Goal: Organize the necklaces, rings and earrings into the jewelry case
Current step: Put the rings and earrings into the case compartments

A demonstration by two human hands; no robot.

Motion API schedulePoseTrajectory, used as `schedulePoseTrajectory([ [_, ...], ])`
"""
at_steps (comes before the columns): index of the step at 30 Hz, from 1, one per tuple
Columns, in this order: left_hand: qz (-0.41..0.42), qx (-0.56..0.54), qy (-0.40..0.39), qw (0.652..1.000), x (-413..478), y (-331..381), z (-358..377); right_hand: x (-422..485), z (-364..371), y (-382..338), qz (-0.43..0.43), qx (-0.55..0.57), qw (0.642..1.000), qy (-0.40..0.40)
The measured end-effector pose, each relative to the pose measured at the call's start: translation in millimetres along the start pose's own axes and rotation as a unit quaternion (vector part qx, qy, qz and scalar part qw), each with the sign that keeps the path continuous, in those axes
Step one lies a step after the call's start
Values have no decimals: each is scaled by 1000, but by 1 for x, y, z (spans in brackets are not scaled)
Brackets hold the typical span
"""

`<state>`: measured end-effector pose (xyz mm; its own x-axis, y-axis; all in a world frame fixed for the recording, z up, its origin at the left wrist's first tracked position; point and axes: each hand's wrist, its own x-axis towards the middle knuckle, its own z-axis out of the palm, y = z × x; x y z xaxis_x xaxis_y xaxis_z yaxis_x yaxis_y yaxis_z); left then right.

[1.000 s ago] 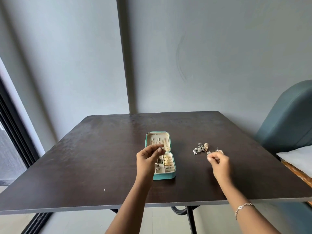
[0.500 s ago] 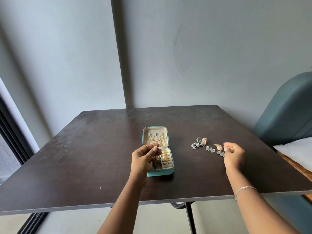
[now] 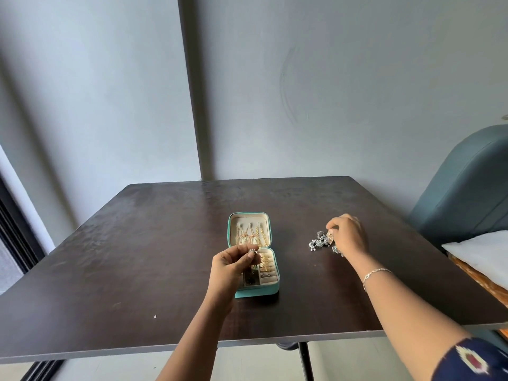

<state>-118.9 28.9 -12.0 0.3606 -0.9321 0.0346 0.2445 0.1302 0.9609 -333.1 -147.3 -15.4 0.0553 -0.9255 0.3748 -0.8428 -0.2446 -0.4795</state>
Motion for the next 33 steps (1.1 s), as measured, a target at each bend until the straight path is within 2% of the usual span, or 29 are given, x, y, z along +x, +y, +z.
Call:
schedulePoseTrajectory([
  [3, -2, 16, -1, 1000, 0, -1, 2, 9, 0, 3, 20, -40, 997, -60],
  [6, 3, 40, -4, 999, 0, -3, 4, 11, 1, 2, 44, -32, 993, -104],
  [14, 10, 60, -7, 998, -1, -4, 5, 5, -3, -5, 55, 15, 995, -87],
  [23, 9, 64, 0, 998, -1, -5, 5, 17, -17, -16, 55, 207, 974, -68],
  [28, 9, 64, 0, 998, -1, -5, 6, 23, -27, -23, 61, 335, 937, -73],
  [33, 10, 73, 0, 997, -1, -4, 6, 19, -33, -31, 45, 374, 922, -90],
])
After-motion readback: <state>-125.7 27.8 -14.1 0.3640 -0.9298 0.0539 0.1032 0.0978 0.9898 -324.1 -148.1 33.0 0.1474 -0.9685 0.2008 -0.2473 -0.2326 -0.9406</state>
